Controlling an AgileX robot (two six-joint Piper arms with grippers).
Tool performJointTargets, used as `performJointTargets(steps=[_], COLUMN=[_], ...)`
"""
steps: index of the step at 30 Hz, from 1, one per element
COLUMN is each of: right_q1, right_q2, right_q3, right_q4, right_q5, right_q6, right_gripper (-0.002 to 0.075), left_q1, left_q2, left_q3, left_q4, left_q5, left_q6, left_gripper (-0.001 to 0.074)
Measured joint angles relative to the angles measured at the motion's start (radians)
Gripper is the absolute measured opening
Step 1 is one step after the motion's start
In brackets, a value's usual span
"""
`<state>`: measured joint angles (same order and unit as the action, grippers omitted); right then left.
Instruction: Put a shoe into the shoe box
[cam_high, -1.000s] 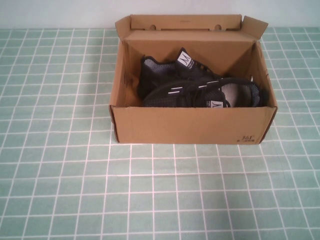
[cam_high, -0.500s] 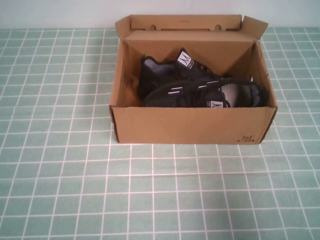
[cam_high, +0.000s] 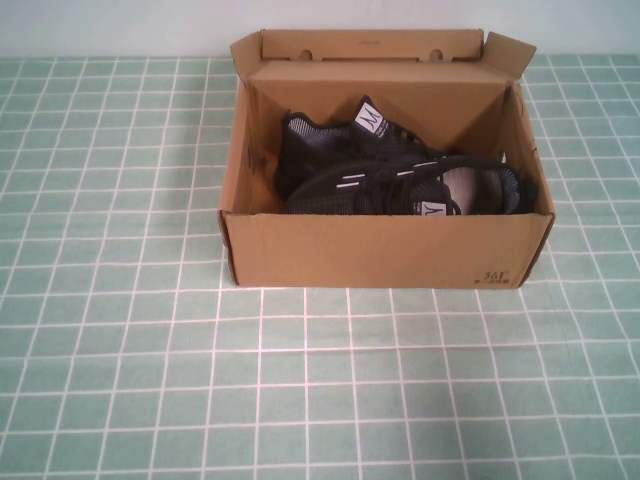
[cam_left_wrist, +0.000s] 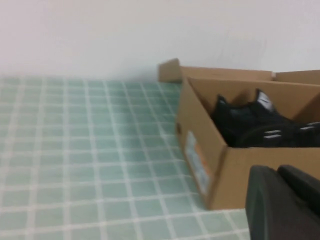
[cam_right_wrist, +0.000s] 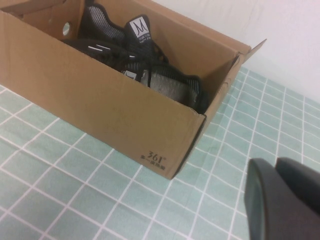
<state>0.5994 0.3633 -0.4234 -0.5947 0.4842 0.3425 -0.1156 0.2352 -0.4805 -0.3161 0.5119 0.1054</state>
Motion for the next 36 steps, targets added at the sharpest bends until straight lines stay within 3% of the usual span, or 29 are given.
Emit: performJointTargets(steps=[9,15,27,36], right_q1=[0.0,0.0,0.0,0.0], right_q2=[0.0,0.0,0.0,0.0], right_q3=[0.0,0.0,0.0,0.0], right_q4=[0.0,0.0,-0.002,-0.004], right_q5=[0.0,0.0,0.002,0.002], right_q6=[0.001,0.002,0.002,0.002], right_gripper=[0.0009,0.0009,0.0009,0.0009], left_q1=[0.0,0.0,-0.021,-0.021], left_q2=[-0.132,-0.243,-0.248,-0.248], left_q3=[0.032,0.199,0.501,0.507], left_q4=[0.212,0.254,0.358,0.343], left_q5=[-0.007,-0.06,-0.267,-0.148], left_q6=[0.001,-0.002,-0.105,-0.14], left_gripper=[-0.0004,-0.0004,-0.0003,-0.0004])
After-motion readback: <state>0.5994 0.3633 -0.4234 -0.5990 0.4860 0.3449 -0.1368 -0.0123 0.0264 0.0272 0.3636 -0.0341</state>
